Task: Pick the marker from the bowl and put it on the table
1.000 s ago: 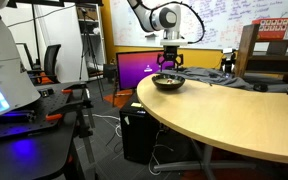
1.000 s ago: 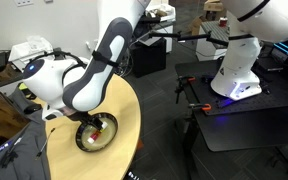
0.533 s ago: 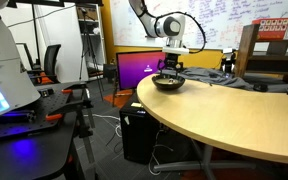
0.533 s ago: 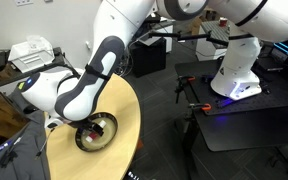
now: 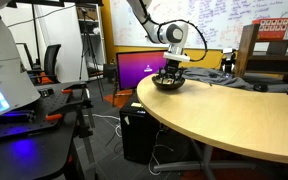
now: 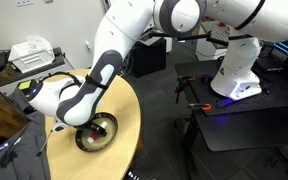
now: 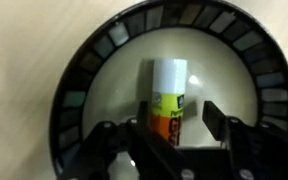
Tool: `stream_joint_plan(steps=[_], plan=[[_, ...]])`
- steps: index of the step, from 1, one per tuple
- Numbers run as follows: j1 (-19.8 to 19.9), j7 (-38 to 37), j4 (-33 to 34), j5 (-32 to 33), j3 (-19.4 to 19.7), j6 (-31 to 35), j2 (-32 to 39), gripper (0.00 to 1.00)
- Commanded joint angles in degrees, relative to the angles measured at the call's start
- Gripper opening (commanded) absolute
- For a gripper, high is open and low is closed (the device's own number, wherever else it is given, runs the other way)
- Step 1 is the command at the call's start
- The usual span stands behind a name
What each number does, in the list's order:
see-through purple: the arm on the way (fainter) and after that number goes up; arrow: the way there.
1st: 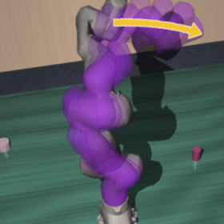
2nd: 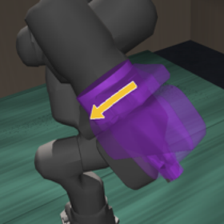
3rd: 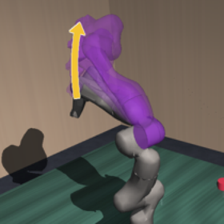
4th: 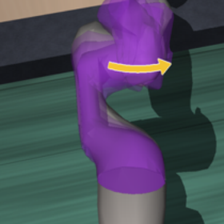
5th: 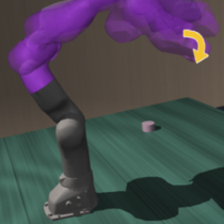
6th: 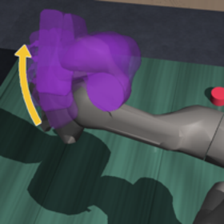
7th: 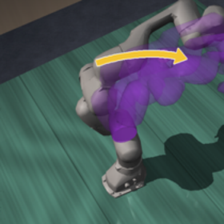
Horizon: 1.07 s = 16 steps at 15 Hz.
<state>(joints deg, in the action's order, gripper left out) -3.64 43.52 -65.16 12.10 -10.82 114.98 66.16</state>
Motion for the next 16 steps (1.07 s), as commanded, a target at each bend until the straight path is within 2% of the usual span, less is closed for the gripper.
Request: stream_joint_plan(steps=[1,2,5,9,12,14,16], plan=[[-0.8,-0.7,5.1,-1.0,0.5,-3.9,2.3,0.35],[-0.9,-1.3,5.4,-1.0,0.7,-4.4,1.9,0.26],[-0.2,-1.1,4.0,-0.5,-0.1,-2.7,-0.4,0.08],[2.2,1.0,0.5,-0.9,-1.3,-0.2,-5.3,0.08],[2.9,3.3,-1.3,2.7,0.7,-1.8,-8.1,0.08],[3.7,3.1,-3.3,2.2,3.2,-2.0,-9.0,0.08],[5.4,8.6,-8.0,4.0,4.2,-0.1,-10.6,0.08]])
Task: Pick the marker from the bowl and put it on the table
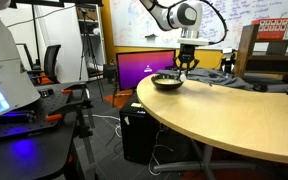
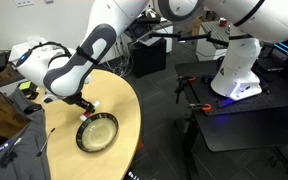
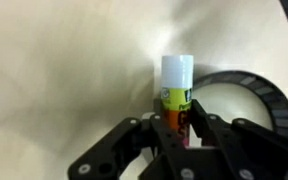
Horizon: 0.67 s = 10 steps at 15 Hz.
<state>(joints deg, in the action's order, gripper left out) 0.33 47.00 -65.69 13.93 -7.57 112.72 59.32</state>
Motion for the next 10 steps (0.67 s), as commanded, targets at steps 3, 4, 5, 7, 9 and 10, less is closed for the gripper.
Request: stream_joint_plan(steps=[3,4,5,7,9,10], plan=[[3.6,7.6,-15.6,4.6,3.0,5.3,-6.8,0.08],[4.4,7.2,-18.1,4.9,3.5,6.7,-7.8,0.08],[5.3,7.7,-20.6,5.2,3.6,8.6,-8.6,0.08],[6.0,8.9,-25.3,6.7,4.1,11.4,-10.3,0.08],[6.8,8.6,-30.0,7.6,4.4,14.3,-11.7,0.08],[7.2,8.3,-32.4,8.0,4.5,16.1,-12.6,0.08]])
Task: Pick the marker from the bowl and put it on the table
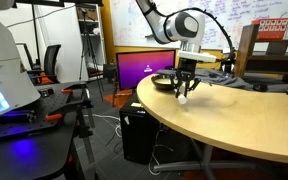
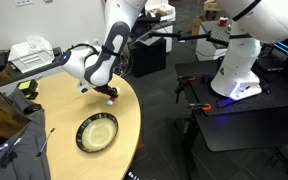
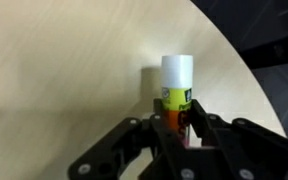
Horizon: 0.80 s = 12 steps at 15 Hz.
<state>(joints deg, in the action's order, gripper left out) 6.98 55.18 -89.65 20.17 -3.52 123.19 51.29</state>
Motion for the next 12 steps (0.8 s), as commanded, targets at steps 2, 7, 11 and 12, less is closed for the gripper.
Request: stream_joint_plan(steps=[2,7,11,12], plan=[[2.7,0.5,-12.9,0.2,-0.5,12.2,-5.9,0.08],[4.6,-1.4,-20.6,-0.5,0.5,20.8,-9.1,0.6],[3.7,-4.2,-24.1,-0.4,0.6,24.7,-13.6,0.88],[3.5,-5.1,-24.7,-0.6,0.5,25.2,-14.9,0.96]])
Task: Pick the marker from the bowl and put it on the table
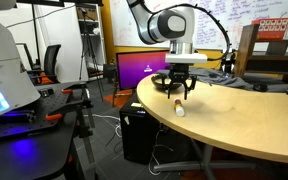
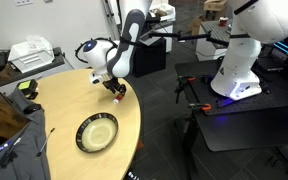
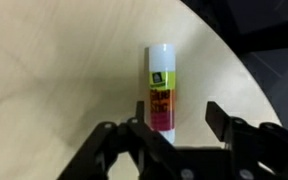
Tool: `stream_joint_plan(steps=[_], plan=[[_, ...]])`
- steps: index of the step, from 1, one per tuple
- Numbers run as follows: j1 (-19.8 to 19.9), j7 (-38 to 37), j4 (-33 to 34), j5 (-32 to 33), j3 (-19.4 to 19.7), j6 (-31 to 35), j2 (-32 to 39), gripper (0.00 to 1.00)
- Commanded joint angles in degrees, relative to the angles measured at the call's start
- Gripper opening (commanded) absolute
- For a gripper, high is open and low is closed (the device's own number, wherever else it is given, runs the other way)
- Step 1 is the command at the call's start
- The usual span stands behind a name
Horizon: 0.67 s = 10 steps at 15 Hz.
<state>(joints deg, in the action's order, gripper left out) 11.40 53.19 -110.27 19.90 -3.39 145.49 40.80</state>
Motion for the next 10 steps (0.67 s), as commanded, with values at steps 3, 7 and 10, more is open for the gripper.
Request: stream_joint_plan(steps=[3,7,10], plan=[[-0.6,-4.6,-6.2,-3.4,-1.7,-0.4,-9.9,1.0],[-2.2,-6.0,-10.4,-5.1,-2.1,-1.3,-17.9,1.0],[-4.0,-8.7,-12.1,-4.4,-1.1,-1.9,-21.6,1.0]])
